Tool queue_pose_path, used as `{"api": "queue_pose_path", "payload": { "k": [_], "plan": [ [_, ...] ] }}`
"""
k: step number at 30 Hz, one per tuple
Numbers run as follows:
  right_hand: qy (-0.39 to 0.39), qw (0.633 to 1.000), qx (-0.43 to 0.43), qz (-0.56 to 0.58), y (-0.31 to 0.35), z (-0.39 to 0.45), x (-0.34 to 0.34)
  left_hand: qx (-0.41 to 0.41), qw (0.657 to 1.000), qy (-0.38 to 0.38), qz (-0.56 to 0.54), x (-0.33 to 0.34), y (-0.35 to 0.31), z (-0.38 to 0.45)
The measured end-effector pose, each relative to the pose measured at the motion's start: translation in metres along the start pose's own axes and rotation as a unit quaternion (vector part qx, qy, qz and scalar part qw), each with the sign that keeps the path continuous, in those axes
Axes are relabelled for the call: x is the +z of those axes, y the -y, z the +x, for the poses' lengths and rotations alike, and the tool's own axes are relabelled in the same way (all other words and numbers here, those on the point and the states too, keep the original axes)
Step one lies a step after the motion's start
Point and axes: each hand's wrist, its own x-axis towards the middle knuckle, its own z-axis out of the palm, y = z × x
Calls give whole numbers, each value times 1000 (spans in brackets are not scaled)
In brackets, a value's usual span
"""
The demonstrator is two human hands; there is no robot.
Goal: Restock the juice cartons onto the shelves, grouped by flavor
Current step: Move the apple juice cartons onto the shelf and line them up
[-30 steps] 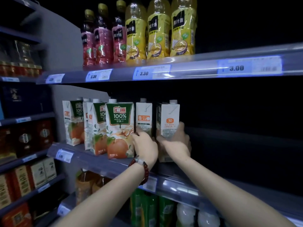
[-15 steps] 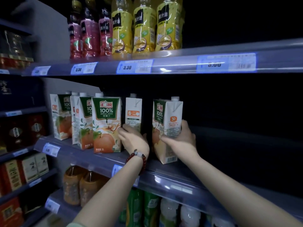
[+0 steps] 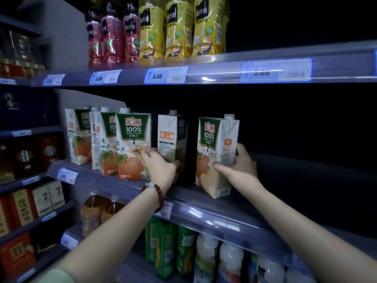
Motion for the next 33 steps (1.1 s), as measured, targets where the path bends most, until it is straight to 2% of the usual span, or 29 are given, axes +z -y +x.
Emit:
{"api": "queue_pose_path", "payload": {
  "k": [5, 8, 14, 17, 22, 24, 28, 33],
  "plan": [
    [3, 1000, -12, -1, -1, 0, 1, -12, 997, 73, 29, -22, -5, 2],
    [-6, 1000, 3, 5, -2, 0, 6, -24, 995, 91, 34, -26, -9, 3],
    [-42, 998, 17, 41, 0, -7, 22, -21, 992, 112, -62, -17, -10, 3],
    [-15, 998, 36, 45, 1, -4, 14, -22, 988, 128, -88, -23, -5, 12],
    [67, 993, 57, 78, -3, 0, -7, -29, 961, 238, -136, -42, 11, 25],
    [47, 993, 75, 80, -1, 3, -1, -34, 952, 263, -152, -40, 8, 26],
    [-70, 990, 96, 83, 4, 0, 17, -56, 949, 246, -191, -32, 3, 21],
    [-56, 984, 75, 150, -2, -5, 5, -48, 928, 276, -247, -32, 4, 16]
  ]
}}
